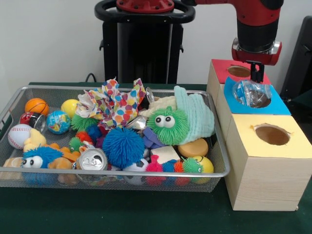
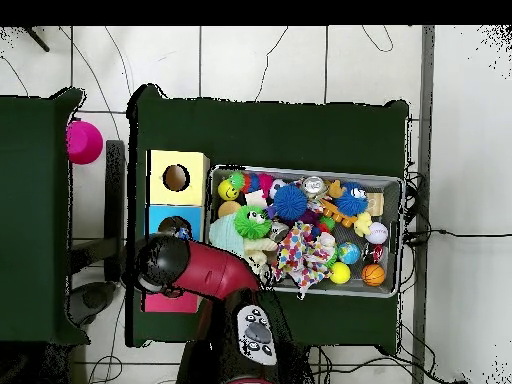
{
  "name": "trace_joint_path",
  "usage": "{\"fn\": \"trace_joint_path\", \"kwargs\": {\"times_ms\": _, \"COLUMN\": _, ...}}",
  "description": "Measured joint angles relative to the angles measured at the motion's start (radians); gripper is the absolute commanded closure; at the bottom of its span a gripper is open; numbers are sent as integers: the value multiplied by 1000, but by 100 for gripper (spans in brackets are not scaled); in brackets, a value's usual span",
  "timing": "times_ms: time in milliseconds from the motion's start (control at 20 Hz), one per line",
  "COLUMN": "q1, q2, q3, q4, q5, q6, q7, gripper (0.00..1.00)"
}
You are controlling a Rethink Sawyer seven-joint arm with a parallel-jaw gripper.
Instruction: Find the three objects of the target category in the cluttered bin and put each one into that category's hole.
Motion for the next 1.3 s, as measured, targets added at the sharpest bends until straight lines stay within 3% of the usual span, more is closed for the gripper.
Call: {"fn": "trace_joint_path", "kwargs": {"times_ms": 1300, "q1": -82, "q2": -4, "q3": 77, "q4": 31, "q5": -13, "q6": -2, "q7": 0, "gripper": 100}}
